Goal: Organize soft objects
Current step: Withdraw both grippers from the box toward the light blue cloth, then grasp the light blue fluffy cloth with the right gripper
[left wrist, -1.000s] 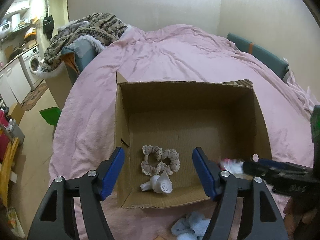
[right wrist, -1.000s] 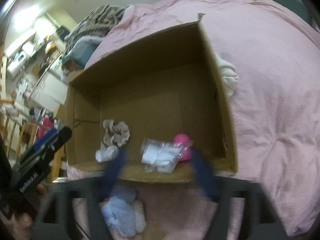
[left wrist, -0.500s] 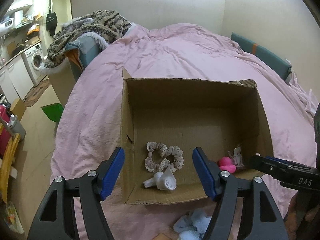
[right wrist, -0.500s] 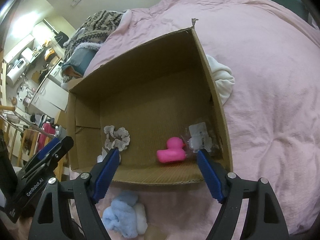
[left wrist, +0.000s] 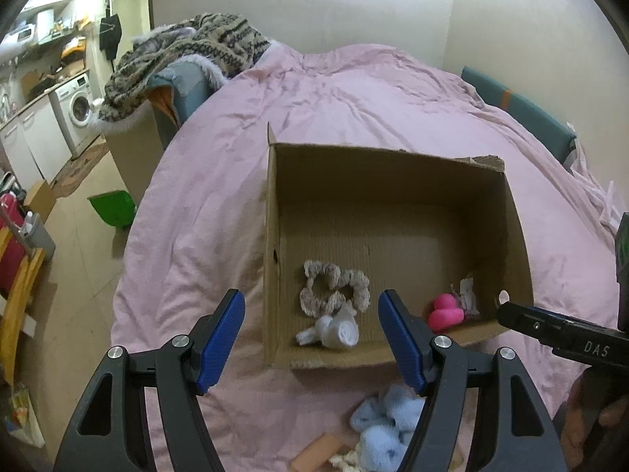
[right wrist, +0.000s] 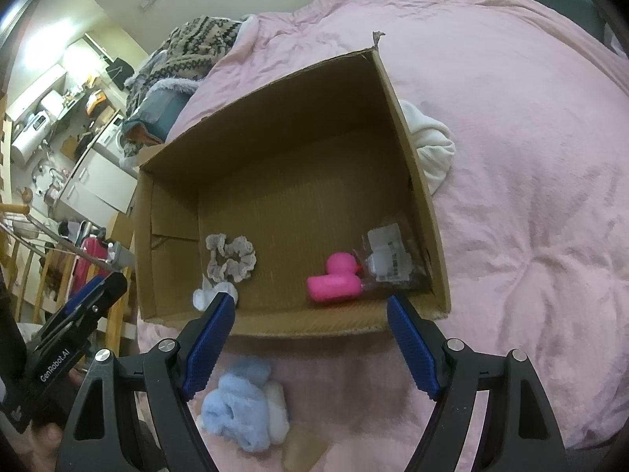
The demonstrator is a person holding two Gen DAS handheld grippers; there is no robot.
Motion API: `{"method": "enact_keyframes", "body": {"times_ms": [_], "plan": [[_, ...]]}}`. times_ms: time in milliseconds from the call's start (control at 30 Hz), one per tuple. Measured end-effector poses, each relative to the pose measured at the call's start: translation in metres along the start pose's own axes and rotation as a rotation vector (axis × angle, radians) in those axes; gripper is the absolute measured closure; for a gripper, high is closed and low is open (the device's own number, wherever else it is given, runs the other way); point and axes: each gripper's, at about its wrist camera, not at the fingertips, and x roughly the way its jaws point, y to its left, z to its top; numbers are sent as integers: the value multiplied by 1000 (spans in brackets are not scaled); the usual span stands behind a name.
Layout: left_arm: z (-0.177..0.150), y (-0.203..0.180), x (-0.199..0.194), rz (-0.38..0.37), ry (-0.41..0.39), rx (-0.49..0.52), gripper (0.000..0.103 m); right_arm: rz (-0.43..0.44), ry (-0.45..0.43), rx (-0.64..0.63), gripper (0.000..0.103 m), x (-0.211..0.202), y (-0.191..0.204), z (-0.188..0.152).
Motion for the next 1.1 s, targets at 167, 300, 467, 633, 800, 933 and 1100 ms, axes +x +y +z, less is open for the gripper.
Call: {"method": "enact_keyframes", "body": {"times_ms": [167, 300, 467, 633, 800, 933, 1100], "plan": [[-8, 1, -9, 7, 6, 6, 35, -5, 8, -8, 18, -6, 0, -8], [-13, 1, -15, 7, 14, 2, 35, -10, 8, -20, 18, -12, 2, -15], [-21, 4, -19, 10, 46, -9, 35, -10, 18, -22, 18, -17, 3, -23], [-34, 8, -21, 4, 104, -22, 35, 3, 43, -3, 18, -19, 3, -35], [-46, 14, -25, 21, 147, -48, 35, 28, 74, 19, 18, -21, 3, -47], [-54, 25, -21, 20, 201, -106, 35, 45, 116, 41, 18, -17, 2, -57], [-59, 34, -7, 20, 273, -173, 35, 63, 185, 56, 18, -2, 3, -64]]}}
